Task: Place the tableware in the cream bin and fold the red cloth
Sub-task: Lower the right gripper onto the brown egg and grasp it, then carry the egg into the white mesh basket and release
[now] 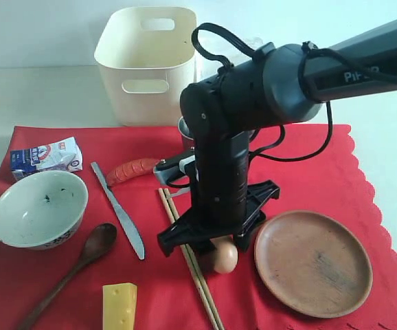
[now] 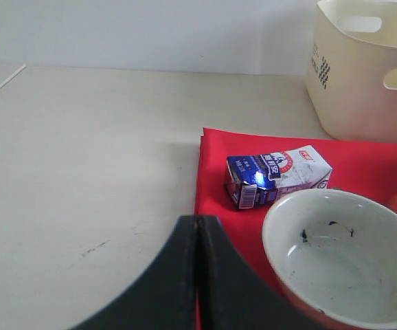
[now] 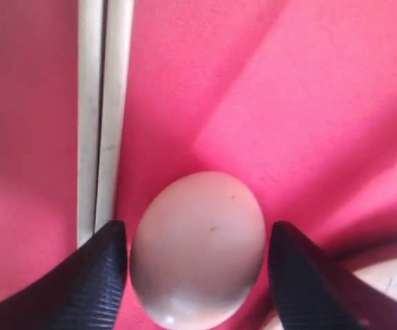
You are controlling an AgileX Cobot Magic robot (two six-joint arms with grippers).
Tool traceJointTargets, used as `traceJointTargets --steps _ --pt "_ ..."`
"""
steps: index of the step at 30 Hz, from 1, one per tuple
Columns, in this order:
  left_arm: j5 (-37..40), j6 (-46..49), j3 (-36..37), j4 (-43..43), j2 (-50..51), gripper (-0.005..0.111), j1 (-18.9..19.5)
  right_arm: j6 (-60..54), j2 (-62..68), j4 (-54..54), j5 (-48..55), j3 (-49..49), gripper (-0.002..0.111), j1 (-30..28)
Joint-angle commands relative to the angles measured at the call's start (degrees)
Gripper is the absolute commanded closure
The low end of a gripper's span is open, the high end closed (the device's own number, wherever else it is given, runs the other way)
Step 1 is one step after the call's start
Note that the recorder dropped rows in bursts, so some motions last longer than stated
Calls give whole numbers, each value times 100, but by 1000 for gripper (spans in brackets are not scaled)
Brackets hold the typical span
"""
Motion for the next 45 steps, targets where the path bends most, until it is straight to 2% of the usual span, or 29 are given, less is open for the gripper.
traceJointTargets --steps 1,5,7,19,27,32,37,45 --pt "-44 5 17 -9 -32 107 -26 -34 7 -61 0 14 71 21" --pt "-44 5 17 -9 -32 107 -26 -34 -4 -177 0 14 100 21" --pt "-44 5 17 -9 -32 107 -26 -34 -34 -244 15 14 108 21" --pt "-44 5 17 -9 -32 107 -26 -34 -1128 -437 5 -34 108 21" --pt "-44 5 17 -9 -32 107 -26 4 -1470 -1112 33 -948 108 -31" --pt "-44 5 17 -9 -32 107 -26 56 -1470 -1166 -217 -1586 108 -363" --pt "-68 5 17 -9 -32 107 -26 306 -1331 -1130 -662 -2090 108 -968" --pt "-68 5 17 -9 -32 107 -26 315 -536 -1127 -1142 -2902 108 -1636"
